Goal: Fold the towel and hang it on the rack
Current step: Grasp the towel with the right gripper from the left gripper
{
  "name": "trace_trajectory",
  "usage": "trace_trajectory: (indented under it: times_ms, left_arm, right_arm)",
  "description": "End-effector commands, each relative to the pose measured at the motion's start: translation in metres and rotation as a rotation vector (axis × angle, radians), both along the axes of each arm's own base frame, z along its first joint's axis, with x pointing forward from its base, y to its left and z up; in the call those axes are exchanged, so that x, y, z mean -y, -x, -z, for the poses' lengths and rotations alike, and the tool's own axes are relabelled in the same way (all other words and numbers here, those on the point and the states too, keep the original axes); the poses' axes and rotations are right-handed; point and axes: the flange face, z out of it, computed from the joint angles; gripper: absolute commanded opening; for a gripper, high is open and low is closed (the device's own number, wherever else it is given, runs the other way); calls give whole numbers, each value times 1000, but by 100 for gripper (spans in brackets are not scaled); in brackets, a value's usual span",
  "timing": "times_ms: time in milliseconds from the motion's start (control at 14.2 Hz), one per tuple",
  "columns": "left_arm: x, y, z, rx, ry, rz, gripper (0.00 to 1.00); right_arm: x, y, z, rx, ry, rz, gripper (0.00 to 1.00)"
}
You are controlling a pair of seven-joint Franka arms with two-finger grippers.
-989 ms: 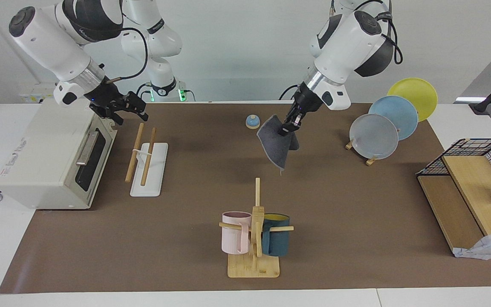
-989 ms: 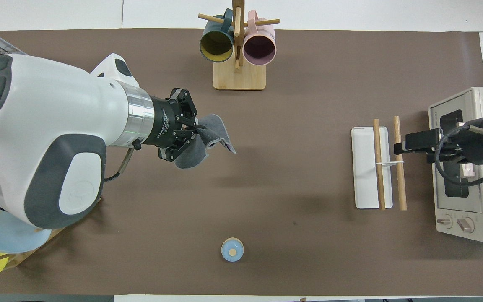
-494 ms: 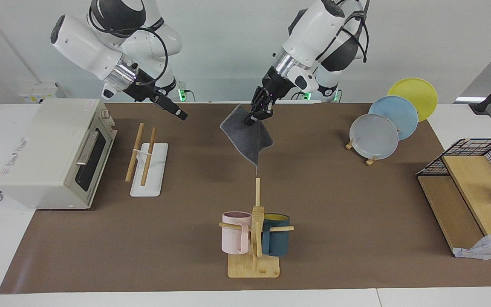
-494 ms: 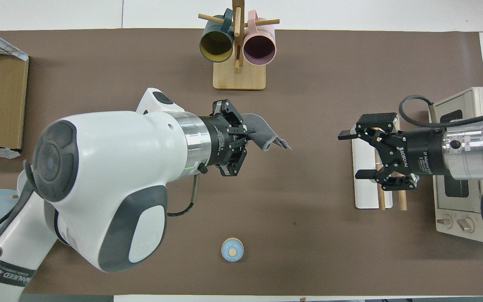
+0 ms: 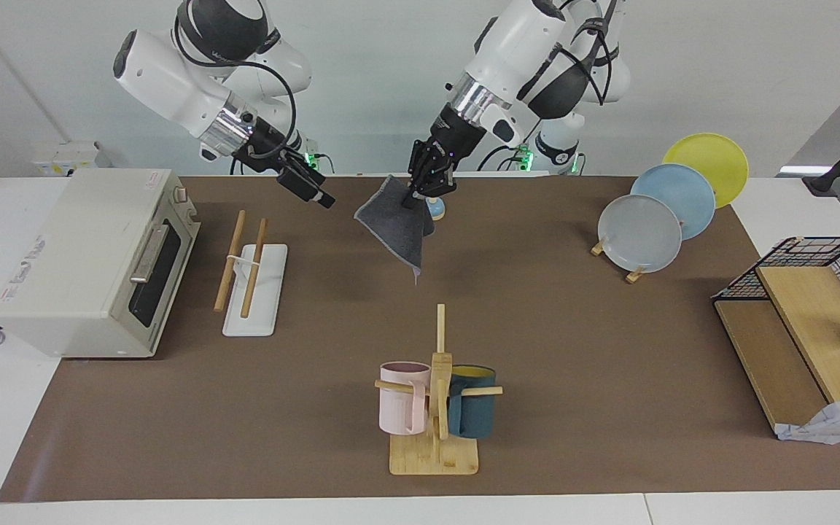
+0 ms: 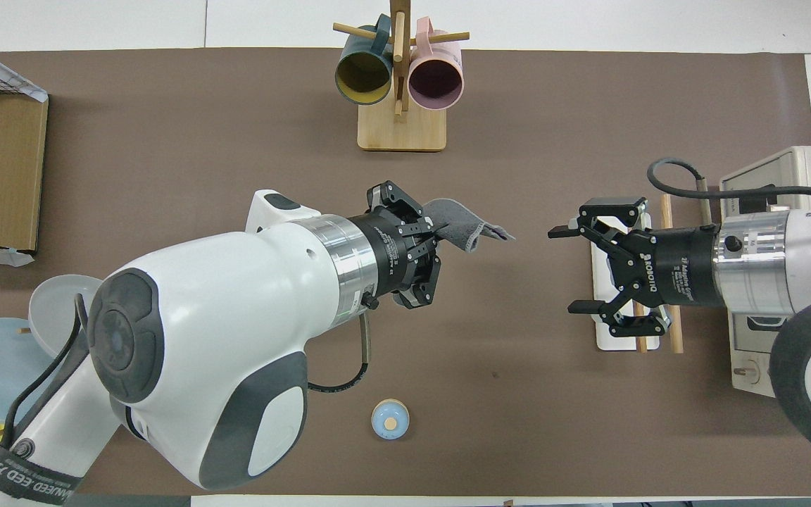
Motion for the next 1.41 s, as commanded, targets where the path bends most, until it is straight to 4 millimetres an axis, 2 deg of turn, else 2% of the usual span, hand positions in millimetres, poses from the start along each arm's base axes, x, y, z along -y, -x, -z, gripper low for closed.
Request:
trace_trajectory:
  times_ms: [0,212,353,565,706,848,918,989,1059,1130,1201,1342]
  left_arm:
    - [-5,14,3,-3,20,-49,0]
    - [-1,18,3,-16,31,-65,0]
    - [-1,18,2,-13,36,-72,0]
    - [-2,17,4,-7,40,-78,0]
    - [-2,17,4,-8,40,-79,0]
    - [-2,17,4,-12,44,-87,0]
    - [-2,17,3,-16,47,-93,0]
    - [-2,17,3,-16,48,-95,0]
    - [-2,17,3,-16,48,-95,0]
    - [-2,17,3,-16,48,-95,0]
    - [-2,16,3,-15,48,-97,0]
    - [-2,16,3,-16,48,-98,0]
  right_arm:
    - [-14,2,-2,19,-16,49,100]
    - [-19,-2,1,2,-29,82,100]
    - [-40,-9,1,4,-46,98,100]
    - [-49,-32,7,-11,-68,112,100]
    - [-52,-43,4,-20,-73,147,100]
    - [-79,-45,-1,-15,-78,164,100]
    - [-84,-45,0,-4,-76,166,100]
    - [-86,-47,5,-6,-72,165,77]
    - [-87,-48,3,-5,-77,167,50]
    - [-89,-47,1,-7,-95,169,28]
    - [-88,-47,2,6,-95,154,0]
    - [-87,-47,2,23,-94,128,0]
